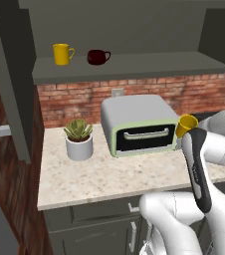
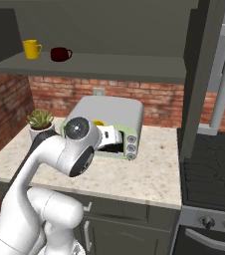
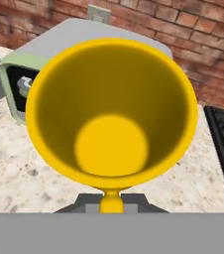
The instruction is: Pick the mug on the counter and place it in the cabinet with the handle facing the right, like the mugs already inside.
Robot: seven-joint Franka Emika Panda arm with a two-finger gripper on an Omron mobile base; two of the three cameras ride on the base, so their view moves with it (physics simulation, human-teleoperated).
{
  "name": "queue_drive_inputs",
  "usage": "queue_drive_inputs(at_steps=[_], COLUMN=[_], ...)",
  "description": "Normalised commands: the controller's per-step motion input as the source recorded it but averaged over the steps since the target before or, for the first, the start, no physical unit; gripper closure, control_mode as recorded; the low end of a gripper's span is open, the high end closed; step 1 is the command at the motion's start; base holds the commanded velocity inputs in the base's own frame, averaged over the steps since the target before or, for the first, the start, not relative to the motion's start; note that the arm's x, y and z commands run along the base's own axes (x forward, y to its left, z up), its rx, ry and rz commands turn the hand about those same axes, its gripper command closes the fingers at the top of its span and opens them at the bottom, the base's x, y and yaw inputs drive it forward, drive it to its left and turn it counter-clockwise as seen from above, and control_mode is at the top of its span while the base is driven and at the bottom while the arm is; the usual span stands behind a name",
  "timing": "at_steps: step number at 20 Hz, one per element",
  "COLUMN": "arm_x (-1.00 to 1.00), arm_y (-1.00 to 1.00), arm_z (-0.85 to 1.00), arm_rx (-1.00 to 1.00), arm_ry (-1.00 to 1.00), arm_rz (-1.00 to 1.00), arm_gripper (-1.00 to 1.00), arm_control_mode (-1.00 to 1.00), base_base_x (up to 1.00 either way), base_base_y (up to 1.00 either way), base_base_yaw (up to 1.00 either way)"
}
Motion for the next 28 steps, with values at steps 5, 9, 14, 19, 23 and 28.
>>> queue_drive_inputs(at_steps=[5,9,14,19,23,28], arm_x=[-0.19,-0.04,0.00,0.00,0.00,0.00], arm_y=[0.36,0.21,0.09,0.02,0.00,0.01], arm_z=[0.50,0.52,0.54,0.46,0.33,0.29], arm_rx=[0.00,-0.01,0.00,0.00,0.00,0.02], arm_ry=[-0.04,-0.01,0.00,0.00,0.00,0.00], arm_rz=[0.08,0.03,0.00,0.04,0.07,0.09], arm_gripper=[1.00,1.00,1.00,1.00,1.00,1.00], arm_control_mode=[-1.00,-1.00,-1.00,-1.00,-1.00,-1.00], base_base_x=[0.00,0.00,0.00,0.00,0.00,0.00], base_base_y=[0.00,0.00,0.00,0.00,0.00,0.00], base_base_yaw=[0.00,0.00,0.00,0.00,0.00,0.00])
